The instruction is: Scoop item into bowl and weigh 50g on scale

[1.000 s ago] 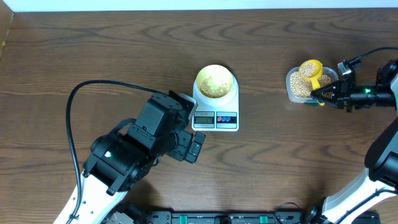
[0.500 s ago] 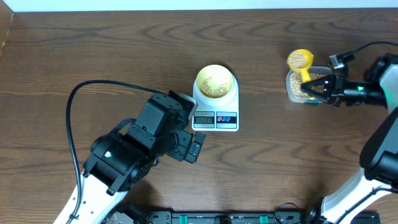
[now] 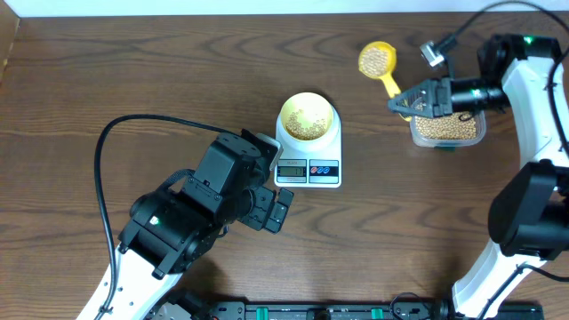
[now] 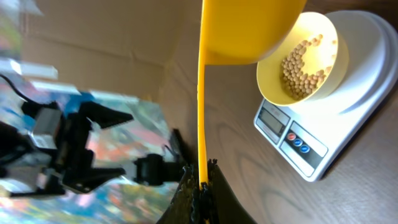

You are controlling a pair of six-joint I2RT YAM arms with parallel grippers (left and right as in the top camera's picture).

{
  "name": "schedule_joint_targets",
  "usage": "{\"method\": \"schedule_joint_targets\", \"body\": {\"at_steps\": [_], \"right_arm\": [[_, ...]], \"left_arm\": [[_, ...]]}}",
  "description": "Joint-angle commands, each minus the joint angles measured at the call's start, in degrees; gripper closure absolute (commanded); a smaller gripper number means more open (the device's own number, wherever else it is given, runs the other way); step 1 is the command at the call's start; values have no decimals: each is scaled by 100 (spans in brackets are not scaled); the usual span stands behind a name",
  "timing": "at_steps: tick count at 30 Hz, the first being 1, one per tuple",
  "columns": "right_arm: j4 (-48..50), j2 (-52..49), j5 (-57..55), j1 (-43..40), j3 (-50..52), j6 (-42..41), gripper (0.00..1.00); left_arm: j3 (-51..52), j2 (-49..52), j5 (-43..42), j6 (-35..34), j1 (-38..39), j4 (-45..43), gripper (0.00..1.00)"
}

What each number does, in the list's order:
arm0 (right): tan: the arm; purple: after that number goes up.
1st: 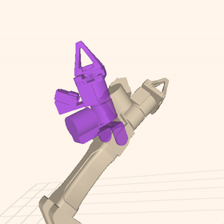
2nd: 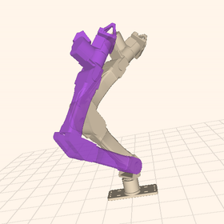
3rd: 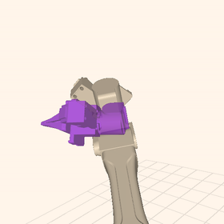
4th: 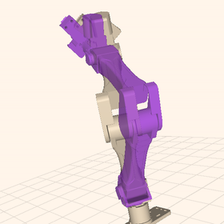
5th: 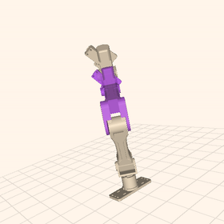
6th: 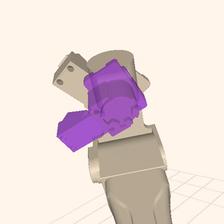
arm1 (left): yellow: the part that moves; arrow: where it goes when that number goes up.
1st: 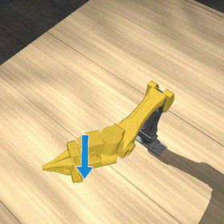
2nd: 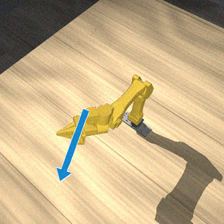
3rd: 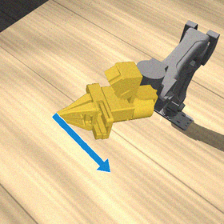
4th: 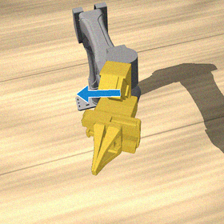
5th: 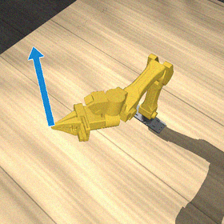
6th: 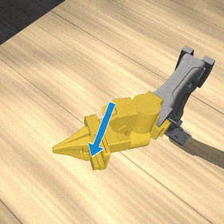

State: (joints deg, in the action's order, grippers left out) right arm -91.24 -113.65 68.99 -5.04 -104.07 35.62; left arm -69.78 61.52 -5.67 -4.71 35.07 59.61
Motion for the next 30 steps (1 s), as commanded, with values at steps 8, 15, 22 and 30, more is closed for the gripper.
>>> {"method": "schedule_joint_targets", "body": {"at_steps": [8, 15, 22, 30], "right_arm": [[81, -11, -481, 767, -778, -297, 99], [57, -11, -866, 1088, -763, -275, 99], [81, -11, -1456, 1486, -763, -229, 99], [413, -17, -1725, 1803, -763, -240, 99]], "left_arm": [[-70, 22, 9, -33, -17, 15, 0], [-70, 22, 11, -33, -17, 15, 0], [-70, 22, 9, -33, -17, 15, 0], [-70, 22, 9, -33, -17, 13, 0]]}}
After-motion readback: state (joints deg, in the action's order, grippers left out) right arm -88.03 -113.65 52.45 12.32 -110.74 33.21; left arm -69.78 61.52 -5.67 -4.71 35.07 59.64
